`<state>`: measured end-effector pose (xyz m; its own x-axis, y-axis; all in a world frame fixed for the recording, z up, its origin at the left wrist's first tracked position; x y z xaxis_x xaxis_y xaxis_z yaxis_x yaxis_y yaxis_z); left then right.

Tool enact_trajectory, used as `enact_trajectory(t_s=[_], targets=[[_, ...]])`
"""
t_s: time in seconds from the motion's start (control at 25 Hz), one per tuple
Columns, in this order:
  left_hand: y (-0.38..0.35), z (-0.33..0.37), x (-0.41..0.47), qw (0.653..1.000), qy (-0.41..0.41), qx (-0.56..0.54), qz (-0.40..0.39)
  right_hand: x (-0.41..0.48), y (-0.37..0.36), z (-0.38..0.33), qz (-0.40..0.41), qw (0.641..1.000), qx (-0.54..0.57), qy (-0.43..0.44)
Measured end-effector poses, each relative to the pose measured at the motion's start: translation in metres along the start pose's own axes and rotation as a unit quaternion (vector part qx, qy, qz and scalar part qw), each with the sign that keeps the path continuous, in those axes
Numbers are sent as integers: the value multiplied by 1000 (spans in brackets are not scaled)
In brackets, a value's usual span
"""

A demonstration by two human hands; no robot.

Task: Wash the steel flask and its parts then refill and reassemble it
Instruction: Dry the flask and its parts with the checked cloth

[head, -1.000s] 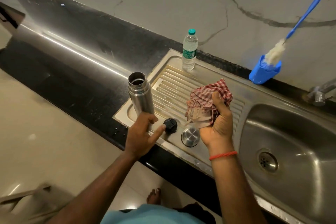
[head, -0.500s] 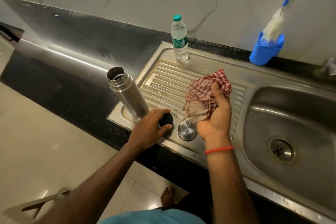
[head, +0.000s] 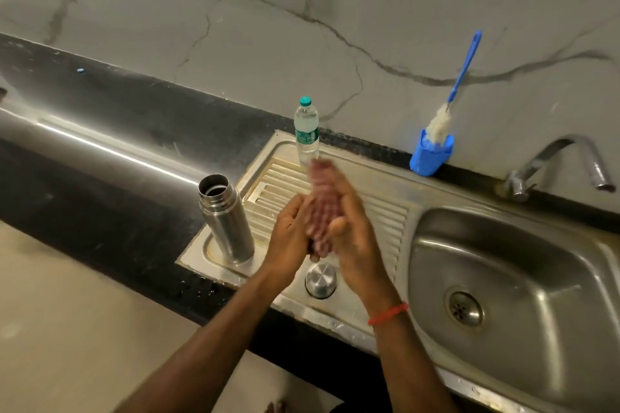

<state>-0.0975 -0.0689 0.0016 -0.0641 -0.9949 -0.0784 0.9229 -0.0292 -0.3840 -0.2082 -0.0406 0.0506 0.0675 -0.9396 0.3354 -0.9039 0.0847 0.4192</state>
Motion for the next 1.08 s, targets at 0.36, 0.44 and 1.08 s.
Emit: enact_trajectory(t_s=[0.36,0.44,1.08], targets=[[-6,21,11,982,134,-134,25,-15,7,-3,42,928,-317,189],[-10,28,12,982,125,-139,1,-14,7,-7,49,909,-361,201],[-67,75,31,883,-355,269,-149,34,57,-8,127,971,-31,-199]])
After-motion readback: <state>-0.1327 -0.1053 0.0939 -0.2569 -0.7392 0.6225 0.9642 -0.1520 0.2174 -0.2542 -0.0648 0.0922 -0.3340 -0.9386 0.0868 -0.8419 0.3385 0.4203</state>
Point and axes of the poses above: each hand's wrist, its own x-axis towards the middle knuckle, its own y-axis out of the back of the hand, z = x × y, the point moved 5 cm from there along x, towards the middle knuckle, and after that the axes turned 15 degrees about -x, right-handed, at the moved point
